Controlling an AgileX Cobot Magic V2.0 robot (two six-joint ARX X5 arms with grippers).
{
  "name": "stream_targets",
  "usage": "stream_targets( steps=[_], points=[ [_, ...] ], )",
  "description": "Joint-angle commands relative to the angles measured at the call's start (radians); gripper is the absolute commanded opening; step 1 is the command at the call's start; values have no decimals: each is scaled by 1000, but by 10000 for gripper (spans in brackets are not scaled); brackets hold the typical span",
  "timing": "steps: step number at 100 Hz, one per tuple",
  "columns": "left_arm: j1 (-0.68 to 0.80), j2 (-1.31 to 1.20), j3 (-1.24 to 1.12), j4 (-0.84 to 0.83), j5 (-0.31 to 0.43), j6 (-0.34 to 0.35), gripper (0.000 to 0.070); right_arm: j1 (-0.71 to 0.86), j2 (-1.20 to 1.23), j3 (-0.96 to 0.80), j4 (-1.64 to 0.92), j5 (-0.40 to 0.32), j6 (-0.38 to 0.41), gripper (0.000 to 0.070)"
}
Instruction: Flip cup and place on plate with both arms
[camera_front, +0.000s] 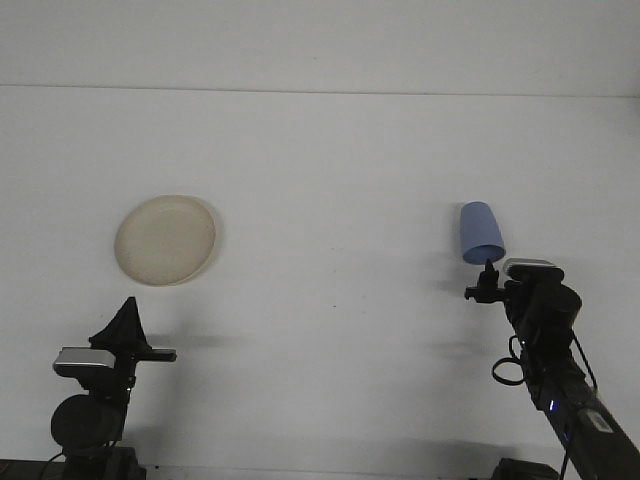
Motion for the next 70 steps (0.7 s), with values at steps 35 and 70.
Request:
stream_targets(
  steps=[35, 70],
  points=[
    [0, -1, -20, 11, 2, -6, 14, -57, 236, 24, 243, -60, -8, 414],
    [0, -1, -20, 11, 2, -6, 14, -84, 396, 114, 292, -127, -6, 413]
  ],
)
